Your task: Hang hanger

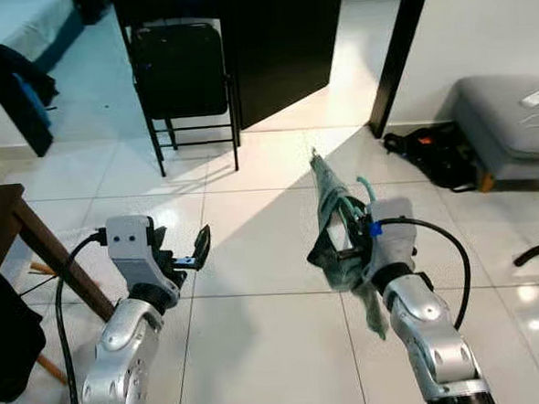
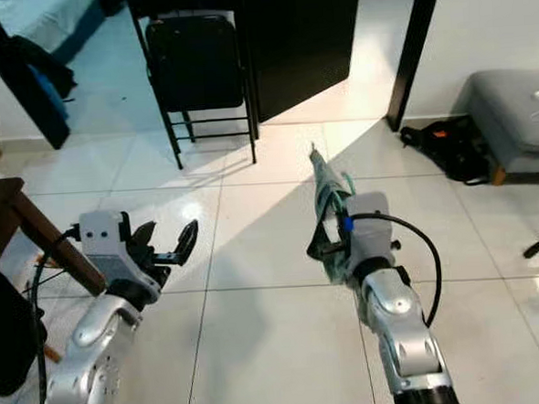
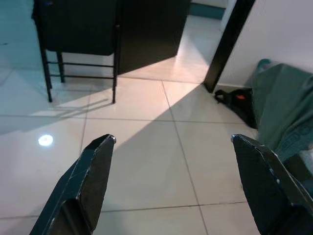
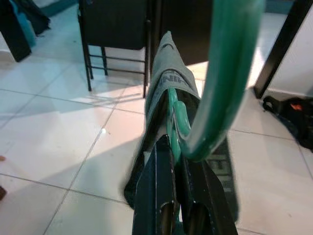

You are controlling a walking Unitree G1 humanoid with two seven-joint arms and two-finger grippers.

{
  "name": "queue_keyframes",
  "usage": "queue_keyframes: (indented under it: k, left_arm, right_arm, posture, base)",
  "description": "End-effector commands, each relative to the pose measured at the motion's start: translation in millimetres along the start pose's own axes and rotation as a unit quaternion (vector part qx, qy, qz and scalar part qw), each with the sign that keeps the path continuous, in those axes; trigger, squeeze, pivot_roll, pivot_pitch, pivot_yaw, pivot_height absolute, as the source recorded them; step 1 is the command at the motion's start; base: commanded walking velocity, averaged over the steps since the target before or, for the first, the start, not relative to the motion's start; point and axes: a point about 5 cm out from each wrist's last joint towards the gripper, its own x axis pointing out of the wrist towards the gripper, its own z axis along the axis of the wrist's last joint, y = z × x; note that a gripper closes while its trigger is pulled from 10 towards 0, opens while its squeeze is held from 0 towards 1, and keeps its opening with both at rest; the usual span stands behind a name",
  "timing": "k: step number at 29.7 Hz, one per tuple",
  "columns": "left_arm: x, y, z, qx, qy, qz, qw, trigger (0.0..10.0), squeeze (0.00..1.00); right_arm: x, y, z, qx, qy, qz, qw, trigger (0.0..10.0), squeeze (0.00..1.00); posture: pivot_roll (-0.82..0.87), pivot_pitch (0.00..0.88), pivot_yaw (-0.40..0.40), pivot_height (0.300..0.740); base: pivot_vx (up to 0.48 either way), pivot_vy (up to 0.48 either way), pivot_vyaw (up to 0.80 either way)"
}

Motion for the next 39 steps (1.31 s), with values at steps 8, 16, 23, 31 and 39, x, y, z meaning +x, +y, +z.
queue_keyframes:
  k: [8,16,23,31,39]
  left_arm:
    - [2.0,0.5,-2.7,0.001,0.006,0.002,1.0,10.0,0.0]
    - [3.0,1.1,-2.1,0.002,0.004,0.003,1.0,10.0,0.0]
    - [2.4,0.3,-1.7,0.003,0.004,0.003,1.0,10.0,0.0]
    - [2.7,-0.4,-1.6,0.002,0.004,0.002,1.0,10.0,0.0]
    - [2.6,-0.2,-0.7,0.001,0.003,0.003,1.0,10.0,0.0]
  right_arm:
    - [1.6,-2.7,0.2,0.006,-0.005,-0.004,1.0,10.0,0.0]
    - [2.6,-2.5,0.8,0.005,-0.007,-0.005,1.0,10.0,0.0]
    - [1.0,-3.9,1.4,0.005,-0.009,-0.009,1.0,10.0,0.0]
    - [1.1,-5.0,1.6,0.004,-0.01,-0.009,1.0,10.0,0.0]
    - [1.6,-5.2,1.7,0.006,-0.009,-0.011,1.0,10.0,0.0]
  posture:
    - [0.0,0.118,0.001,0.74]
    - [-0.01,0.129,0.007,0.74]
    - [-0.01,0.135,0.005,0.74]
    - [-0.01,0.136,0.001,0.74]
    - [-0.01,0.137,0.002,0.74]
  base:
    - [0.0,-0.247,0.0]
    - [0.0,-0.244,0.0]
    - [0.0,-0.324,0.0]
    - [0.0,-0.345,0.0]
    - [0.0,-0.347,0.0]
